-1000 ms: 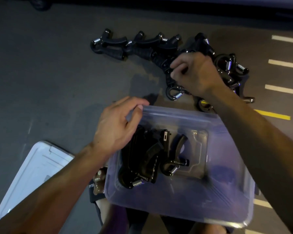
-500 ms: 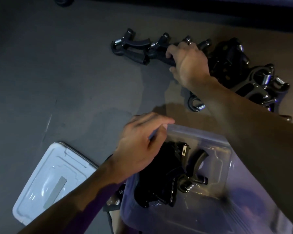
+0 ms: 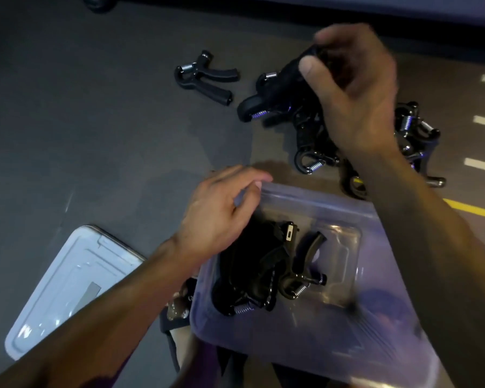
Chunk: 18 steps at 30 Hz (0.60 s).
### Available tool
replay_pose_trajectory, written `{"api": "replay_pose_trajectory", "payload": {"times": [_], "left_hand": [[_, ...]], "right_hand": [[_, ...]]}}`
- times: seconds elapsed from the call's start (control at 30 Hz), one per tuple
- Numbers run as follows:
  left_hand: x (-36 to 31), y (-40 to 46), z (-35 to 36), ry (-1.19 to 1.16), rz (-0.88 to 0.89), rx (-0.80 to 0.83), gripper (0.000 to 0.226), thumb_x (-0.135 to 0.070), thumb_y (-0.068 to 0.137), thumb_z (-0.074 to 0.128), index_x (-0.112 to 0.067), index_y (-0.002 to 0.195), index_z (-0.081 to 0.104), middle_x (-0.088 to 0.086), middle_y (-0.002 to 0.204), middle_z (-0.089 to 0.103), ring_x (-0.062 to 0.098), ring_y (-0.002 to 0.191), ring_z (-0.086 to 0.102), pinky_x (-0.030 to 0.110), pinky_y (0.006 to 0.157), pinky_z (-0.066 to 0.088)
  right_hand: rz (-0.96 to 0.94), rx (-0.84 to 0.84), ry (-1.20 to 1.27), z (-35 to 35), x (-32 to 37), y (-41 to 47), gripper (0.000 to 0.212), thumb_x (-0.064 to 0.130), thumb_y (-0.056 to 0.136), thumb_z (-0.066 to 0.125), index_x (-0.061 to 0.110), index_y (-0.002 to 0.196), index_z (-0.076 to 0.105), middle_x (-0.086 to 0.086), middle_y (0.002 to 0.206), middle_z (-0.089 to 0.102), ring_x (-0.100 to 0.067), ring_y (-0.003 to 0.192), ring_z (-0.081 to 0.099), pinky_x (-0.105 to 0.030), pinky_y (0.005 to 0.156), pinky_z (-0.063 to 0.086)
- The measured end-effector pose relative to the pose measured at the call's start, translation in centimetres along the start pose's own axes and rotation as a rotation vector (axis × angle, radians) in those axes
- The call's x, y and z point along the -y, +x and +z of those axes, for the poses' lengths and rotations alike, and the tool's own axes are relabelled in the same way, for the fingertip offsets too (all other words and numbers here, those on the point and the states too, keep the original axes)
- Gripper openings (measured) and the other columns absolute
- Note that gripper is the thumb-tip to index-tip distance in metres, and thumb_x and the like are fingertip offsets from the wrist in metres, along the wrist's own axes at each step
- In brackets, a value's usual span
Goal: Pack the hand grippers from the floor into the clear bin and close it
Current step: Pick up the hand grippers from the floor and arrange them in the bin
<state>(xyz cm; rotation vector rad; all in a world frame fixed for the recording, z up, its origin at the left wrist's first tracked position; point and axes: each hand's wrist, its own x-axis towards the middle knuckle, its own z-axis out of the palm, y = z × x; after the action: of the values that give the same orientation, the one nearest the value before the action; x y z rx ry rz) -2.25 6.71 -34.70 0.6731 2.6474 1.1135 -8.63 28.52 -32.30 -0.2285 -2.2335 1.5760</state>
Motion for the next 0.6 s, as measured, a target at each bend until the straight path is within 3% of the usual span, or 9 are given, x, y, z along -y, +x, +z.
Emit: {"api": "replay_pose_trajectory", "payload": {"times": [0.1,0.23,0.33,0.47,0.6], "left_hand": [[0.1,-0.2,0.0,0.036,0.03,-0.013,0.024,-0.015,0.103,0.052,-0.015,0.114,0.074,-0.003,0.107,0.072,0.019,0.102,0.066,0.033,0.094,0.049],[-0.1,-1.0,0.2,0.122,0.116,-0.045,0.027,-0.013,0.105,0.05,-0.012,0.12,0.071,0.001,0.121,0.069,0.022,0.113,0.063,0.036,0.103,0.046],[-0.4,-2.6,0.4,0.157,0.136,-0.044,0.031,-0.017,0.107,0.048,-0.009,0.133,0.064,0.002,0.136,0.063,0.021,0.129,0.056,0.042,0.111,0.042],[-0.9,-4.5,0.5,0.165,0.092,-0.04,0.038,-0.023,0.107,0.047,-0.009,0.141,0.057,0.003,0.153,0.051,0.018,0.15,0.037,0.042,0.123,0.031],[-1.2,-4.9,0.6,0.168,0.097,-0.037,0.041,-0.024,0.107,0.046,-0.009,0.144,0.054,0.004,0.158,0.046,0.019,0.153,0.031,0.041,0.125,0.028]], "right_hand": [[-0.03,-0.095,0.108,-3.6,2.9,-2.5,0.032,0.016,0.091,0.072,-0.004,0.112,0.057,-0.012,0.102,0.064,-0.015,0.091,0.063,-0.031,0.083,0.051],[-0.076,-0.17,0.132,-8.0,5.8,-5.7,0.032,0.025,0.095,0.069,0.002,0.111,0.054,-0.008,0.1,0.062,-0.005,0.088,0.063,-0.025,0.085,0.048],[-0.068,-0.067,0.028,-10.5,7.9,-8.3,0.042,0.034,0.098,0.062,0.001,0.123,0.052,-0.006,0.106,0.061,0.002,0.094,0.061,-0.018,0.088,0.045],[-0.039,0.072,0.031,-11.7,9.0,-11.6,0.018,0.028,0.094,0.068,0.022,0.104,0.055,0.006,0.095,0.064,0.002,0.082,0.061,-0.02,0.076,0.046],[0.104,0.206,0.023,-11.5,7.9,-14.8,0.016,0.023,0.089,0.074,0.018,0.102,0.065,0.0,0.091,0.071,-0.01,0.083,0.067,-0.029,0.076,0.054]]}}
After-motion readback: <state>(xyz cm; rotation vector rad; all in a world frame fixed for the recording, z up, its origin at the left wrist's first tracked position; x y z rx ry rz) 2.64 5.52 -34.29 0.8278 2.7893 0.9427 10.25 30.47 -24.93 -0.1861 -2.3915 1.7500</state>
